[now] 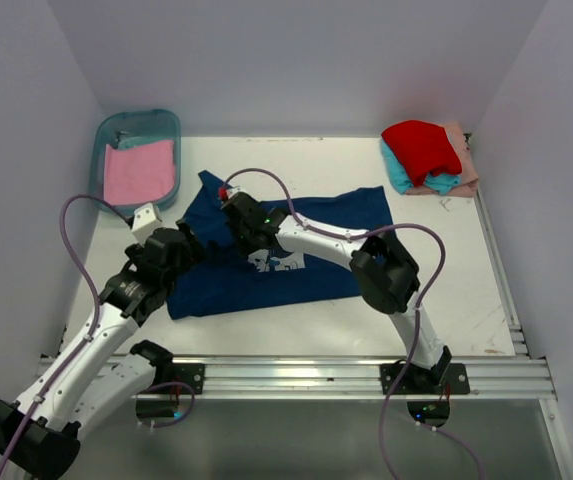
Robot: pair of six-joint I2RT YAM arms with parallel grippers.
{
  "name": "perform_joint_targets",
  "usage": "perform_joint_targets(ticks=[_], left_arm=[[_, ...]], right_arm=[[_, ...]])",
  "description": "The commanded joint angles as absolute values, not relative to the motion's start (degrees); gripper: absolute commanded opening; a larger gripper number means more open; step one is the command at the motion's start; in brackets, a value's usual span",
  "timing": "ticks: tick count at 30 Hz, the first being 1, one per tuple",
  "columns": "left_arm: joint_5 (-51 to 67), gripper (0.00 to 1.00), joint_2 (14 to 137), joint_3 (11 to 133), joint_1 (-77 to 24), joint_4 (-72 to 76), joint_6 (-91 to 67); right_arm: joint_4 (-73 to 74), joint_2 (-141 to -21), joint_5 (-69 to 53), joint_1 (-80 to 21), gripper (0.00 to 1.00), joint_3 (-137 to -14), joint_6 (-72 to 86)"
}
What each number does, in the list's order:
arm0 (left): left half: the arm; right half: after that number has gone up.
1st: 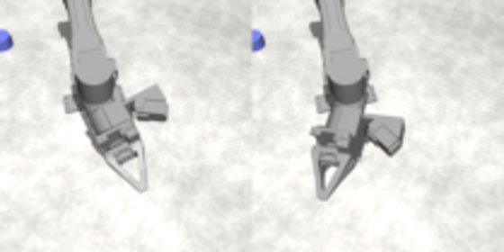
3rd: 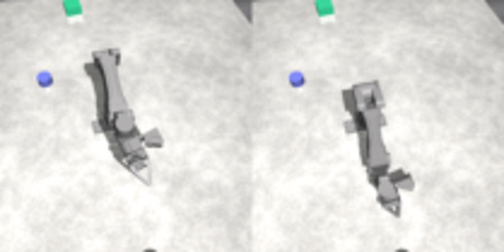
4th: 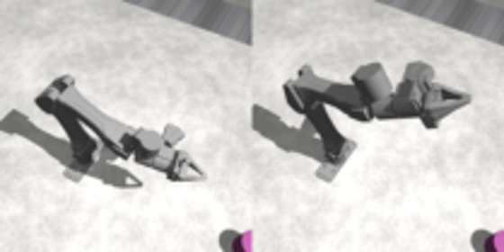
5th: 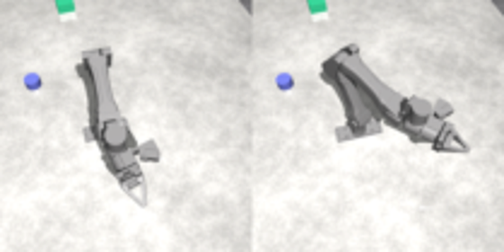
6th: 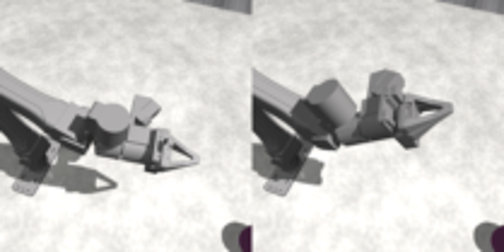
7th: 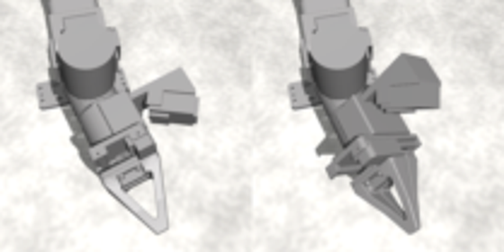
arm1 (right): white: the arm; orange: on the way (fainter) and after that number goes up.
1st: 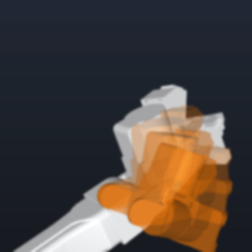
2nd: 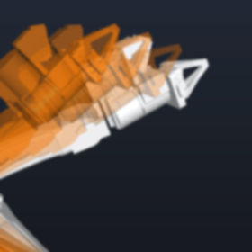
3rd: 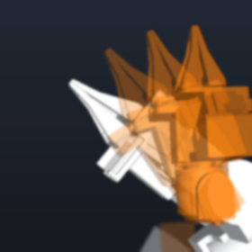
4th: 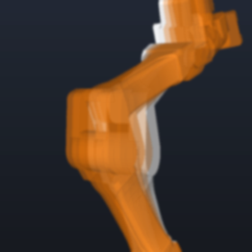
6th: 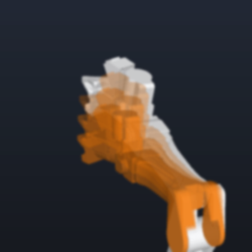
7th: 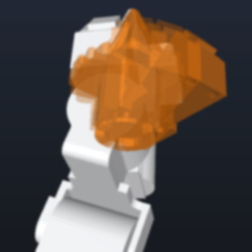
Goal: Fold and stack the t-shirts
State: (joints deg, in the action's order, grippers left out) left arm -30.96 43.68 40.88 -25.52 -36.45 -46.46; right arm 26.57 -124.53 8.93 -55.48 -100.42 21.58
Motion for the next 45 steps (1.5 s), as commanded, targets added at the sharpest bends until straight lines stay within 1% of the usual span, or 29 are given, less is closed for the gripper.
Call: perform_joint_targets(ticks=[1,12,17,24,33,34,36,37,38,39,40,43,45], left_arm=[[-28.66,1.0,45.26,39.55,-25.22,-32.35,-44.39],[-24.26,1.0,51.85,38.06,-25.22,-27.34,-41.4],[-23.56,0.99,53.87,37.44,-25.22,-26.19,-40.43],[-22.06,0.99,55.98,35.6,-25.22,-21.81,-38.76],[-20.13,0.98,58.8,34.72,-25.22,-18.64,-37.79],[-20.04,0.98,59.49,34.72,-25.22,-18.55,-37.79],[-19.69,0.98,60.2,34.63,-25.22,-18.2,-37.88],[-19.6,0.98,60.29,34.63,-25.22,-18.11,-37.88],[-19.51,0.98,60.47,34.54,-25.22,-18.02,-37.88],[-19.51,0.98,60.47,34.54,-25.22,-17.76,-37.88],[-19.42,0.98,60.38,34.54,-25.22,-17.49,-37.79],[-18.72,0.98,60.12,34.19,-25.22,-15.48,-36.65],[-18.28,0.97,59.68,33.75,-25.22,-12.59,-35.16]], right_arm=[[24.36,-120.76,13.8,-52.83,0.0,-100.11,22.76],[21.18,-125.5,11.16,-49.4,0.0,-103.27,20.48],[22.32,-127.79,10.2,-49.13,0.0,-106.34,19.69],[21.27,-126.22,10.46,-49.13,0.0,-103.71,20.3],[22.5,-121.64,15.11,-49.13,0.0,-98.26,21.71],[23.11,-120.86,15.38,-49.13,0.02,-98.0,22.41],[23.64,-120.06,16.78,-49.65,0.17,-97.03,22.76],[23.64,-119.19,17.66,-49.75,0.35,-96.16,23.02],[23.64,-118.74,18.88,-50.09,0.46,-95.72,23.11],[23.73,-118.31,19.24,-50.27,0.53,-95.36,23.12],[23.3,-117.95,19.34,-50.36,0.63,-94.4,23.12],[20.93,-115.32,19.69,-50.45,0.73,-92.38,23.38],[19.61,-112.77,20.39,-50.45,0.76,-90.1,23.2]])
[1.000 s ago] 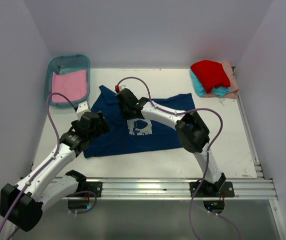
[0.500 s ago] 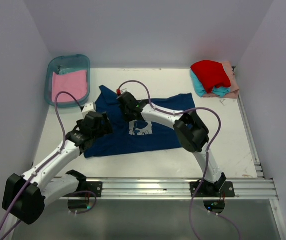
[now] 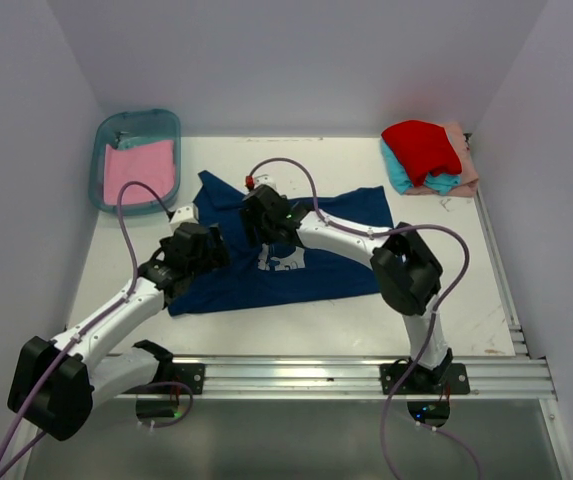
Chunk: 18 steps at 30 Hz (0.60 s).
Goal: Fold and stack the t-shirts
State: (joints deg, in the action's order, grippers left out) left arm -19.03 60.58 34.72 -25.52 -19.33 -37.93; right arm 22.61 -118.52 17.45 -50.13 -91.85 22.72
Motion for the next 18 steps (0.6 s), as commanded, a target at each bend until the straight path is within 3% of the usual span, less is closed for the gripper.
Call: perform_joint_targets(ticks=[1,7,11,14,15,16,18], left_arm=[[-18.19,0.97,59.42,33.49,-25.22,-11.52,-34.72],[-22.14,0.84,64.93,33.57,-24.26,-1.33,-32.52],[-23.39,0.82,76.6,39.09,-21.63,2.18,-31.47],[-19.71,0.76,83.29,41.91,-19.43,6.31,-29.01],[-18.82,0.72,84.71,42.79,-19.08,6.76,-28.13],[-18.37,0.67,86.03,43.76,-18.9,6.77,-26.99],[-17.58,0.62,87.97,45.0,-18.9,7.82,-26.02]], right_arm=[[18.73,-111.72,20.56,-50.45,0.76,-88.87,23.12],[18.28,-102.67,21.53,-50.36,0.74,-82.47,23.11],[16.79,-94.32,21.8,-50.45,0.71,-74.72,23.82],[16.7,-87.73,22.5,-50.36,0.66,-68.92,24.34],[16.61,-86.41,22.76,-50.45,0.63,-67.51,24.52],[16.35,-83.7,22.76,-50.45,0.51,-64.72,24.52],[16.35,-81.66,23.46,-50.45,0.38,-62.5,24.78]])
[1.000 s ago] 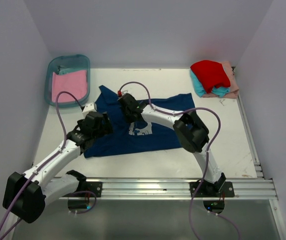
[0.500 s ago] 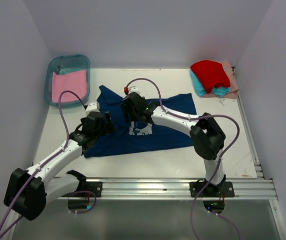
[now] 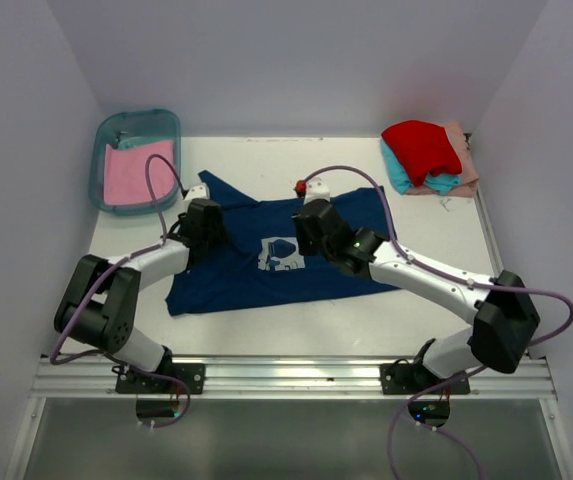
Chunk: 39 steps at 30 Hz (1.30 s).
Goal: Fold and stack the t-shirts
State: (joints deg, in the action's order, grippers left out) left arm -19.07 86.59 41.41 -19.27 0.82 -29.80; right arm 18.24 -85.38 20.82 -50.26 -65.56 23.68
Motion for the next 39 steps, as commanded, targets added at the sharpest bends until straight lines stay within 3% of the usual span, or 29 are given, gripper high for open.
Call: perform_joint_targets(ticks=[1,4,21,24,28,30,39], left_arm=[[-17.49,0.59,88.15,45.17,-18.81,8.08,-25.75],[-16.61,0.51,88.5,44.74,-18.81,8.79,-25.49],[-20.13,0.45,95.01,47.11,-17.84,2.02,-26.46],[-19.95,0.36,95.45,47.46,-17.75,1.93,-26.46],[-20.13,0.07,95.36,47.2,-17.67,1.67,-26.98],[-20.21,0.01,94.83,47.2,-17.67,1.23,-27.07],[-22.85,0.0,92.11,46.58,-17.67,-1.91,-28.21]], right_arm=[[16.52,-80.78,23.47,-50.45,0.2,-60.66,24.96],[17.22,-78.14,25.39,-50.45,0.0,-58.81,25.22],[17.75,-78.31,26.63,-50.19,0.0,-58.27,26.02],[17.75,-78.22,26.81,-49.83,0.0,-58.01,26.19],[17.84,-78.57,27.07,-49.83,0.0,-58.18,26.02],[17.84,-78.92,27.07,-49.83,0.0,-58.27,26.01],[17.49,-79.72,27.07,-49.75,0.0,-58.18,25.93]])
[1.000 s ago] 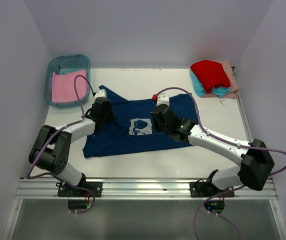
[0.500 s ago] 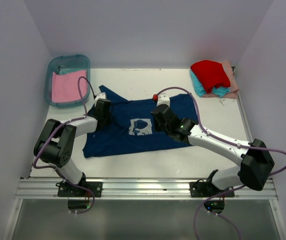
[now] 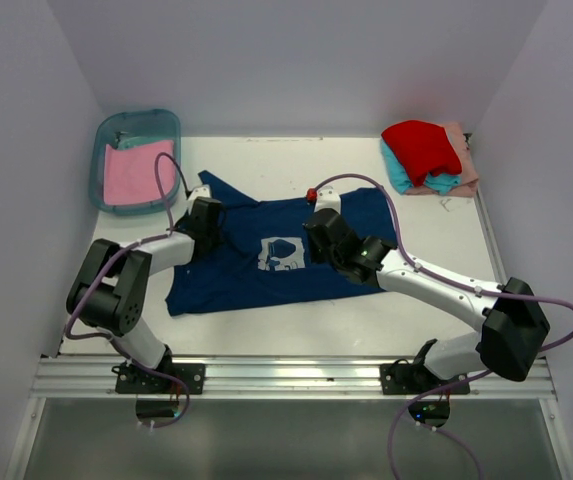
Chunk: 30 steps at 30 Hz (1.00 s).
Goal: Fold and stack the t-shirts
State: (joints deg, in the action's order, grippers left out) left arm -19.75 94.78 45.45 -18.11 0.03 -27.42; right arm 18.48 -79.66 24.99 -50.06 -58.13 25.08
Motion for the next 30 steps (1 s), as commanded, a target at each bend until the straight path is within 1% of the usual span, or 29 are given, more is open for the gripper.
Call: perform_joint_targets(ticks=[1,9,20,22,23,24,25,26,27,28,29,30], left_arm=[[-23.11,0.0,91.85,46.58,-17.67,-2.46,-28.82],[-26.01,0.0,84.38,44.47,-17.67,-6.59,-31.29],[-27.51,0.0,88.42,47.55,-17.67,-9.75,-31.9],[-28.47,0.01,88.42,47.81,-17.67,-10.54,-33.04],[-29.09,0.08,87.98,47.81,-17.58,-10.89,-33.31],[-29.09,0.14,87.46,47.73,-17.58,-10.81,-33.48],[-29.09,0.37,86.67,47.12,-17.58,-10.46,-33.75],[-28.4,0.49,84.48,46.5,-17.58,-8.72,-33.66],[-27.87,0.72,82.98,45.89,-17.58,-7.48,-33.75],[-27.08,0.79,81.14,44.05,-17.67,-5.82,-33.31],[-24.81,0.85,77.38,43.08,-17.67,-1.62,-32.7],[-23.92,0.98,75.69,42.2,-17.67,1.55,-32.0]], right_arm=[[17.58,-79.72,27.07,-49.66,0.0,-58.18,26.01],[17.14,-80.16,26.63,-49.66,0.0,-58.27,26.02],[17.67,-80.33,27.25,-49.57,0.0,-58.45,25.93],[17.75,-80.42,27.33,-49.4,0.02,-58.27,25.93],[17.75,-80.51,27.51,-49.39,0.14,-58.18,26.01],[17.84,-80.42,27.6,-49.39,0.23,-58.18,26.19],[17.75,-80.51,27.68,-49.22,0.28,-58.1,26.28],[17.75,-80.51,27.95,-49.13,0.38,-58.1,26.28],[17.75,-80.42,29.08,-49.13,0.46,-58.01,26.71],[17.67,-80.25,30.05,-48.87,0.52,-57.83,26.98],[17.49,-80.16,30.67,-48.61,0.63,-57.66,26.9],[17.4,-80.16,31.37,-48.34,0.68,-57.66,26.72]])
